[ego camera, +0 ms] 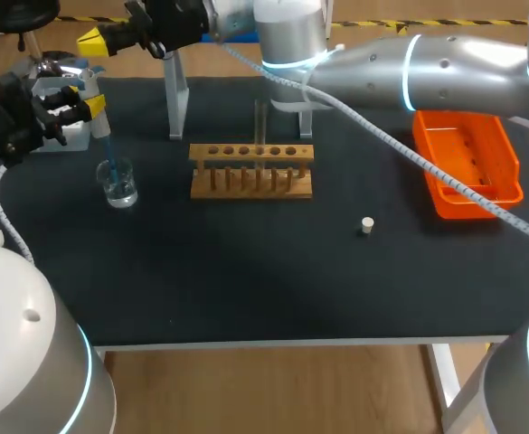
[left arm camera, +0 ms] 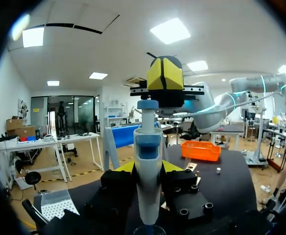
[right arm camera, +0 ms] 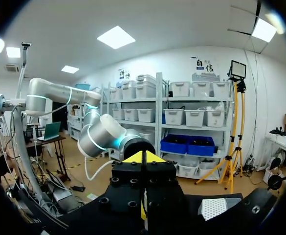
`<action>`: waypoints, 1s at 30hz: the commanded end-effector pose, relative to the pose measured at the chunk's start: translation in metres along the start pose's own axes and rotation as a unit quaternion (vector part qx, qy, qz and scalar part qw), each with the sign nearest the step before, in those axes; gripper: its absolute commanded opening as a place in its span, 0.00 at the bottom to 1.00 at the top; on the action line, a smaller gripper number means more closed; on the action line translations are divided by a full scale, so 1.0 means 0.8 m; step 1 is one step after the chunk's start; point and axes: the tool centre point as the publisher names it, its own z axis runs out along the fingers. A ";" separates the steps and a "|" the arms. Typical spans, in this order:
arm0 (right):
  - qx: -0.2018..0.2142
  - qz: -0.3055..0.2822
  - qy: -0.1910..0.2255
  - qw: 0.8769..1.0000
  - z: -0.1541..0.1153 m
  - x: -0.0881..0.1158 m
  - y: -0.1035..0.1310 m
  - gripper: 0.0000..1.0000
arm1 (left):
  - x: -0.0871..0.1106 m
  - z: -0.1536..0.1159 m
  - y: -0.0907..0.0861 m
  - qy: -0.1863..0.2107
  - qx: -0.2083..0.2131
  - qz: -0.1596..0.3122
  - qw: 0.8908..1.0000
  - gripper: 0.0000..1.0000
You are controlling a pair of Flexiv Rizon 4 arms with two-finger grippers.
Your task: Invert the test tube, pick up the pipette, mount the tip to pipette, aspirate from beaker and dispense into the tube, eject the tip, return the pipette, and cap with the stopper.
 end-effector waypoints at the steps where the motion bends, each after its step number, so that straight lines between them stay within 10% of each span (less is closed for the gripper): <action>1: -0.002 0.002 0.007 1.000 0.004 -0.009 -0.003 0.00 | 0.001 0.000 0.000 -0.001 0.000 0.000 1.000 0.00; 30: -0.004 0.021 0.010 1.000 0.017 -0.015 -0.023 0.00 | 0.001 0.000 0.000 -0.001 0.000 0.000 1.000 0.00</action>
